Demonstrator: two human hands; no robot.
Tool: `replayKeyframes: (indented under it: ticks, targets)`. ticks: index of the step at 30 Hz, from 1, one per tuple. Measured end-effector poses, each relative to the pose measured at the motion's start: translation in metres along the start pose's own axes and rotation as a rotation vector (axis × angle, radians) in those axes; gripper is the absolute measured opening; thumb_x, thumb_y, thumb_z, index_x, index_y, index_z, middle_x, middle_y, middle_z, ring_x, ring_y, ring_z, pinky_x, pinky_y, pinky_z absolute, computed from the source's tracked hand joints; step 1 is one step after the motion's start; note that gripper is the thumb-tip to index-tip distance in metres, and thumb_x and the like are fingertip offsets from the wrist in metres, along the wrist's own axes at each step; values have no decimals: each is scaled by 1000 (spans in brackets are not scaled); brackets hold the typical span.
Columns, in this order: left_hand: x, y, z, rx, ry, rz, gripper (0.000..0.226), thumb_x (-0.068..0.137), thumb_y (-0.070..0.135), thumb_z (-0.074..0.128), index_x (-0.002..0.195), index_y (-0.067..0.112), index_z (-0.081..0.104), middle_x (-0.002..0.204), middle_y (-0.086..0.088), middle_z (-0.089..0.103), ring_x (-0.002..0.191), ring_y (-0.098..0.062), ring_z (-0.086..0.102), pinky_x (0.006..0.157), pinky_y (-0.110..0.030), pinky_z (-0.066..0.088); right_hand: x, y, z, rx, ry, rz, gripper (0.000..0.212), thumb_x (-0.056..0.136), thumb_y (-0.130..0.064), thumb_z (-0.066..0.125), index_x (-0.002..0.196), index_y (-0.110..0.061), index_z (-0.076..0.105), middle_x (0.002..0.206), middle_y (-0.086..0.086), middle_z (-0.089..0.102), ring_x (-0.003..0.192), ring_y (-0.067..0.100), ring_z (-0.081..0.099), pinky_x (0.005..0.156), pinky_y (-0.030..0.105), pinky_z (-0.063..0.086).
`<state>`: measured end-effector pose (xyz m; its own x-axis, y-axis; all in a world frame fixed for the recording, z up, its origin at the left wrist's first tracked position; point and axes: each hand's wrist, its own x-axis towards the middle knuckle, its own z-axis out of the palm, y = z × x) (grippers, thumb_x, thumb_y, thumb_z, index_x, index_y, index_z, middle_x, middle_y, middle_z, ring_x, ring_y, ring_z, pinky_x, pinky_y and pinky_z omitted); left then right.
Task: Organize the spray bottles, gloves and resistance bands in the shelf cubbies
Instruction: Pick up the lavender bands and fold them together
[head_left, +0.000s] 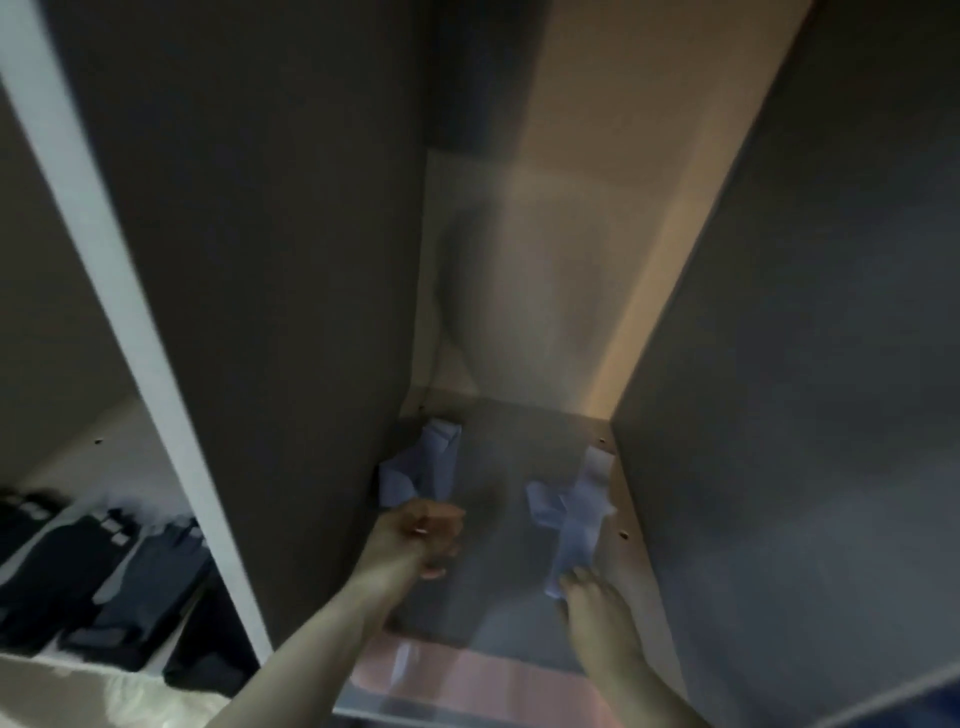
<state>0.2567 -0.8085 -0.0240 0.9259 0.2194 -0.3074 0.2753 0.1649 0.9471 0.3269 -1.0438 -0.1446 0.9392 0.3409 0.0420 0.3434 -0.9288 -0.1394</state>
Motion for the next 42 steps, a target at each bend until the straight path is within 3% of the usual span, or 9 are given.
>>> replayKeyframes:
  ticks: [4, 8, 11, 16, 24, 30, 35, 39, 42]
  targets:
    - [5, 1, -2, 23, 7, -27, 19, 90, 4, 57, 82, 19, 65, 75, -1, 68, 53, -4, 63, 55, -22, 49, 10, -5, -1, -205, 125, -61, 21, 39, -19, 79, 55, -11, 69, 51, 5, 62, 47, 13, 64, 42, 18, 46]
    - [0, 8, -5, 76, -18, -43, 19, 92, 2, 52, 87, 16, 64, 75, -3, 67, 56, -8, 63, 55, -22, 49, 18, -6, -45, 95, 207, 205, 13, 79, -26, 59, 86, -18, 66, 82, 12, 70, 75, 34, 68, 55, 32, 47]
    - [-1, 24, -6, 111, -32, -13, 22, 93, 1, 49, 86, 17, 63, 74, -2, 66, 48, 0, 62, 49, -17, 48, 37, -2, -97, 411, 468, 265, 10, 82, -11, 61, 86, -10, 69, 76, 14, 71, 65, 31, 68, 54, 30, 44]
    - [-6, 66, 5, 176, -75, 110, 26, 93, -2, 48, 84, 18, 61, 77, -3, 65, 45, 4, 60, 45, -13, 43, 59, -1, -178, 842, 481, 231, 31, 80, 17, 48, 83, -10, 64, 76, -1, 67, 78, 13, 58, 63, 8, 42]
    - [-21, 119, 45, 179, -309, 343, 30, 86, 6, 64, 115, 0, 62, 103, -8, 67, 95, -14, 61, 78, -11, 48, 24, -68, -279, 1082, 92, -79, 22, 81, 14, 59, 94, -1, 67, 55, -14, 69, 48, -6, 58, 48, 6, 41]
    - [-58, 120, 44, -14, -546, 198, 31, 90, 21, 59, 106, -5, 67, 90, -15, 74, 77, -22, 72, 72, -28, 58, -7, -101, -297, 1094, 28, -178, 16, 78, 2, 70, 76, -14, 71, 71, 4, 71, 65, 14, 64, 62, 20, 53]
    - [-88, 112, 19, -123, -248, 257, 20, 87, 14, 61, 88, -5, 68, 70, -19, 71, 54, -24, 67, 59, -31, 58, -15, -118, -278, 1246, 103, -172, 16, 84, 2, 63, 87, -12, 69, 65, -6, 71, 53, 0, 58, 49, 12, 42]
    - [-98, 104, -23, -89, 135, 414, 19, 90, 15, 60, 86, 0, 72, 78, -14, 75, 68, -22, 72, 68, -28, 58, -8, -112, -230, 1230, 96, -38, 17, 87, 1, 59, 102, -5, 65, 80, 4, 67, 54, -4, 59, 48, 11, 42]
    - [-107, 95, -40, -72, 156, 393, 20, 94, 16, 54, 89, 5, 71, 71, 1, 75, 68, -11, 72, 61, -16, 55, -5, -110, -183, 1169, 5, 58, 19, 89, 0, 58, 103, -11, 63, 80, 3, 61, 60, 0, 59, 45, 9, 42]
